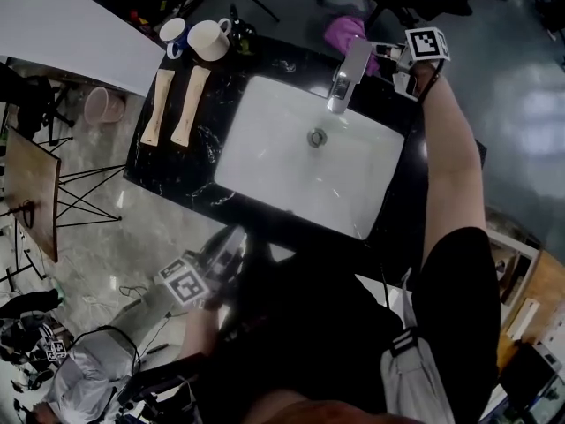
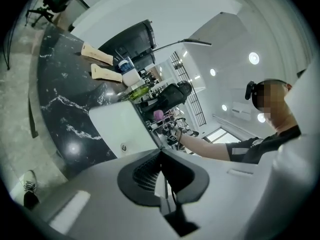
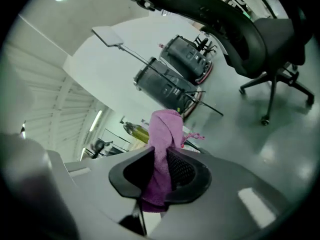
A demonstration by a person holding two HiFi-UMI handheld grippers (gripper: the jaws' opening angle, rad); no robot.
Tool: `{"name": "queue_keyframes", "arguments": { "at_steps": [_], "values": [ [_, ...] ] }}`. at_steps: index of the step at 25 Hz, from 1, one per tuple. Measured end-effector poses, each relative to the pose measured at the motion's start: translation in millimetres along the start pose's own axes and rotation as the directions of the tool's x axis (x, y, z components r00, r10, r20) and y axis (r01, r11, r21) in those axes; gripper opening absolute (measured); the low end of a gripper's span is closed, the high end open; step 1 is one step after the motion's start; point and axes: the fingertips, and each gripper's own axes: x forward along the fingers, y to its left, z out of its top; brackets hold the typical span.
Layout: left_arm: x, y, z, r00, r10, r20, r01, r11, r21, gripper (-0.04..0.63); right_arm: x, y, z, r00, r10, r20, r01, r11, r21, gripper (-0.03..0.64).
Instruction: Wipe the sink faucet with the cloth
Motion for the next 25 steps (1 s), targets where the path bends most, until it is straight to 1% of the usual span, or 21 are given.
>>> {"name": "queue_keyframes", "arguments": {
  "at_steps": [2,4,7,11,12,14,16,17,19,20,22,25],
  "values": [
    [1,1,-4,1.0,0.004,-0.004,-0.004,1.0,-0.007,0.0,11,-22,-21,0.992,-0.105,-0.074,0.106,0.994,0.013,0.081],
    [2,2,-6,1.0,0.01,-0.003,-0.01,1.0,-0.01,0.001,25,-43,-36,0.975,-0.171,-0.144,0.169,0.985,-0.028,0.081],
    [1,4,-8,1.0,0.014,-0.001,-0.014,1.0,-0.009,0.001,35,-56,-41,0.958,-0.218,-0.187,0.206,0.975,-0.079,0.081],
    [1,2,-10,1.0,0.012,-0.002,-0.012,1.0,-0.002,0.0,35,-55,-40,0.949,-0.256,-0.185,0.237,0.964,-0.12,0.081],
    [1,1,-9,1.0,0.008,-0.002,-0.008,1.0,0.001,0.0,34,-54,-39,0.951,-0.257,-0.171,0.239,0.964,-0.12,0.081],
    [1,-2,-7,1.0,-0.003,-0.004,0.003,1.0,0.012,0.0,30,-46,-34,0.967,-0.227,-0.111,0.218,0.971,-0.094,0.081],
    [1,-6,-3,1.0,-0.02,-0.01,0.02,0.999,0.025,0.0,21,-30,-25,0.987,-0.158,-0.007,0.158,0.986,-0.053,0.081],
    [1,-7,-1,0.999,-0.031,-0.016,0.032,0.999,0.034,0.002,13,-20,-19,0.991,-0.12,0.055,0.122,0.992,-0.037,0.081],
    [2,-8,6,0.998,-0.056,-0.031,0.058,0.997,0.052,0.002,-5,-1,-13,0.984,-0.063,0.168,0.067,0.998,-0.018,0.081],
    [2,-9,10,0.997,-0.071,-0.041,0.073,0.995,0.06,0.0,-13,6,-13,0.976,-0.051,0.21,0.054,0.998,-0.011,0.081],
    [4,-13,16,0.992,-0.104,-0.069,0.109,0.991,0.077,0.001,-29,20,-18,0.961,-0.063,0.27,0.062,0.998,0.01,0.081],
    [5,-24,26,0.98,-0.157,-0.125,0.171,0.979,0.113,0.0,-51,44,-30,0.932,-0.077,0.354,0.07,0.997,0.034,0.081]
  ]
}}
